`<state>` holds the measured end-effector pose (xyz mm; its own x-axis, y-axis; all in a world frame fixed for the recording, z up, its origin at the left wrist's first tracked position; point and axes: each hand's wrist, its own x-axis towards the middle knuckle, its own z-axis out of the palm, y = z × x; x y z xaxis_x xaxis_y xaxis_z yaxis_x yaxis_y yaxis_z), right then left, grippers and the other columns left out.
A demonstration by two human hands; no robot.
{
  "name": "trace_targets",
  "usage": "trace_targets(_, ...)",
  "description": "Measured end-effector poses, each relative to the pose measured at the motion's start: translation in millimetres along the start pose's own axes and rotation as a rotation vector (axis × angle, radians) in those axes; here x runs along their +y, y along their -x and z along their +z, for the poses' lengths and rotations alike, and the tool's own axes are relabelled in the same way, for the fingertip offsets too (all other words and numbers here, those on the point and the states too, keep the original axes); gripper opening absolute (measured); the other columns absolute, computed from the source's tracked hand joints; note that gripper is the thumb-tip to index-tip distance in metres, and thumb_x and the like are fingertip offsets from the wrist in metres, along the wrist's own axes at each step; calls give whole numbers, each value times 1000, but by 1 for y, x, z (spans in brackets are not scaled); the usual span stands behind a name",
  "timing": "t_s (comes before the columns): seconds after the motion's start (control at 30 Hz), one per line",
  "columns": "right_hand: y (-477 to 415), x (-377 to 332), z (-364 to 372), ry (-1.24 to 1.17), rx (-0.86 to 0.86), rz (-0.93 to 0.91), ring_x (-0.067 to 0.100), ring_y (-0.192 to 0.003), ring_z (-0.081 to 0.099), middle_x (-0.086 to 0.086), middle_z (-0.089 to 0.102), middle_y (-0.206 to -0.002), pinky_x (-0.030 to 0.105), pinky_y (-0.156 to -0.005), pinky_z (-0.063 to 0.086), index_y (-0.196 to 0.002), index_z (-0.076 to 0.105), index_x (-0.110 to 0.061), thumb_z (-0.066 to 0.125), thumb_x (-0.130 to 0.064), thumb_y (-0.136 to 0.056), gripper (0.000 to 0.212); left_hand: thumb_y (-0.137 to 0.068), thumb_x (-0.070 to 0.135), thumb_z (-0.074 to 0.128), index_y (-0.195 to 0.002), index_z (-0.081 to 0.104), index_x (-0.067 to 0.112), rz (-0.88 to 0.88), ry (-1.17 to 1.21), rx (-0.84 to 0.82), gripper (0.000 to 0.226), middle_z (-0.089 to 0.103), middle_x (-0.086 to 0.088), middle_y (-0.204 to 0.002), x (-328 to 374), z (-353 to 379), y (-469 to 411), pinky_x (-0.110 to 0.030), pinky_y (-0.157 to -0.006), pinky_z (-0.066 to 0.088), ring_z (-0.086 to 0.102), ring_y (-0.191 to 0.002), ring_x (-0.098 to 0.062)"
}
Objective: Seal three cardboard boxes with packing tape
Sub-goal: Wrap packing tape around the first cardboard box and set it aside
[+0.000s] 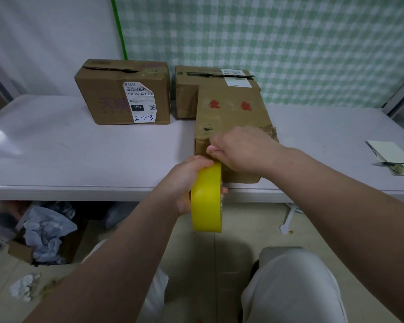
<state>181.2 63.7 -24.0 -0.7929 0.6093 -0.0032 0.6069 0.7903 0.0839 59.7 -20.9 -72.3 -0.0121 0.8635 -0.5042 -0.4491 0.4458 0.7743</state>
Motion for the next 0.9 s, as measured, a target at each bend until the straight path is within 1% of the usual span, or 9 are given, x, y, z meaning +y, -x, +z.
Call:
trace_targets(0.27, 0, -4, -2, 156, -35, -22, 16, -62, 41, -6, 34, -66, 30, -48, 25, -91, 36, -23, 29, -37, -104, 21, -90, 21, 59, -122, 54, 16, 13, -31, -5, 33, 64, -19, -95, 1, -2, -1, -46, -72, 56, 67, -61, -30)
trace_targets(0.47, 12, 6, -6, 198, -123, 61, 17, -63, 43, -4, 35, -68, 31, -57, 35, -87, 38, -21, 29, -34, -105, 24, -90, 19, 60, -110, 56, 18, 0, -33, 26, 20, 63, -18, -90, 6, -1, 0, -43, -66, 57, 67, -57, -30)
trace_targets(0.53, 18, 11, -10, 207, -169, 106, 17, -63, 44, -3, 38, -69, 31, -60, 38, -79, 39, -16, 30, -32, -104, 31, -90, 19, 60, -113, 56, 18, -2, -46, 39, 23, 62, -19, -91, 7, -1, -1, -43, -64, 57, 67, -57, -30)
trace_targets(0.6, 24, 14, -18, 101, -188, 122, 16, -62, 45, -1, 44, -71, 32, -59, 37, -74, 44, -17, 33, -32, -103, 34, -91, 19, 60, -118, 54, 17, -2, -78, 44, 27, 62, -19, -91, 8, 0, 0, -41, -59, 58, 68, -56, -29)
trace_targets(0.63, 26, 15, -22, -14, -159, 114, 18, -65, 49, 0, 48, -73, 32, -58, 38, -79, 50, -16, 34, -32, -102, 32, -92, 19, 59, -119, 54, 17, 4, -94, 46, 28, 62, -18, -88, 8, 0, 0, -39, -55, 58, 68, -53, -28)
trace_targets(0.7, 26, 16, -26, -256, -22, 94, 19, -79, 55, -3, 54, -81, 32, -65, 42, -109, 57, -20, 39, -30, -102, 22, -93, 19, 57, -120, 53, 15, 10, -122, 45, 28, 62, -17, -83, 10, 1, 2, -35, -49, 57, 67, -50, -25)
trace_targets(0.77, 18, 18, -23, -378, 184, 71, 18, -91, 57, -5, 62, -96, 33, -78, 46, -127, 55, -32, 40, -29, -102, 29, -93, 18, 57, -121, 52, 14, 10, -151, 45, 29, 65, -16, -76, 12, 1, 4, -34, -47, 57, 67, -48, -25)
trace_targets(0.83, 7, 19, -14, -337, 316, 61, 25, -99, 60, 1, 67, -109, 39, -84, 48, -121, 60, -33, 38, -30, -101, 31, -94, 17, 56, -122, 51, 14, 15, -186, 43, 29, 68, -13, -61, 14, 0, 5, -34, -47, 57, 66, -47, -24)
trace_targets(0.9, -3, 17, -4, -240, 364, 71, 30, -95, 60, 7, 65, -107, 40, -74, 49, -115, 61, -24, 39, -33, -100, 28, -94, 18, 55, -123, 50, 14, 18, -231, 35, 30, 66, -8, -52, 15, -1, 5, -32, -47, 56, 66, -46, -22)
